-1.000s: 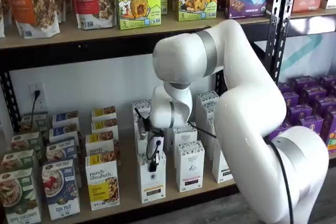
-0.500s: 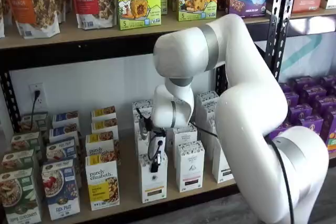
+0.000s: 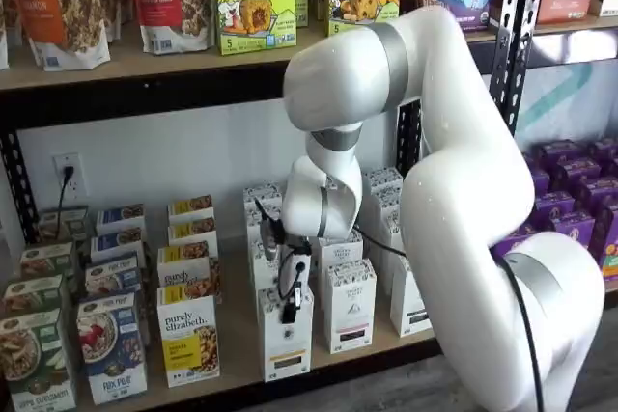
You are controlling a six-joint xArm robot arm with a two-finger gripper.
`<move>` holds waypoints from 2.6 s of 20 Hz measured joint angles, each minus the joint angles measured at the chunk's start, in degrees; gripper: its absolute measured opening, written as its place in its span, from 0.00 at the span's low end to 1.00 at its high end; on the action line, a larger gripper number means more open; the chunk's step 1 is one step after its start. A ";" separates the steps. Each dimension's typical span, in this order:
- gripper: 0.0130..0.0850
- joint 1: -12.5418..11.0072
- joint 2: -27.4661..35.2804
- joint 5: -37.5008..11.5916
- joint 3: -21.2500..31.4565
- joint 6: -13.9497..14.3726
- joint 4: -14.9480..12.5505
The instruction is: Pick up the white box with a yellow strip in the middle, on the bottom shelf, the fourth box from the left
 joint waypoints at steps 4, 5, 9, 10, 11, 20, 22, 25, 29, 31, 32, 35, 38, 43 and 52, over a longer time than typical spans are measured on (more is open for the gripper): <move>0.56 0.93 -2.45 -1.23 3.90 -1.78 2.60; 0.56 1.24 -3.13 -1.51 4.98 -2.21 3.29; 0.50 2.52 -5.65 -2.71 8.85 -6.51 8.86; 0.50 2.76 -6.27 -2.87 9.72 -7.10 9.69; 0.50 3.02 -6.78 -3.21 10.50 -7.60 10.40; 0.50 4.93 -13.44 -4.84 19.11 -6.83 11.17; 0.50 5.36 -15.36 -5.23 21.43 -7.12 11.85; 0.50 5.74 -18.16 -5.90 24.80 -7.37 12.40; 0.50 5.30 -23.33 -5.03 30.18 -5.59 10.12; 0.50 5.18 -25.81 -4.99 32.61 -5.63 10.04; 0.50 5.16 -27.45 -5.12 34.17 -6.00 10.41; 0.50 4.70 -31.78 -5.68 38.26 -4.82 8.79; 0.50 2.97 -36.15 -3.97 41.54 -0.51 2.80; 0.50 0.93 -44.27 -1.60 46.80 4.03 -3.64; 0.50 -1.09 -52.86 3.22 50.71 10.35 -11.83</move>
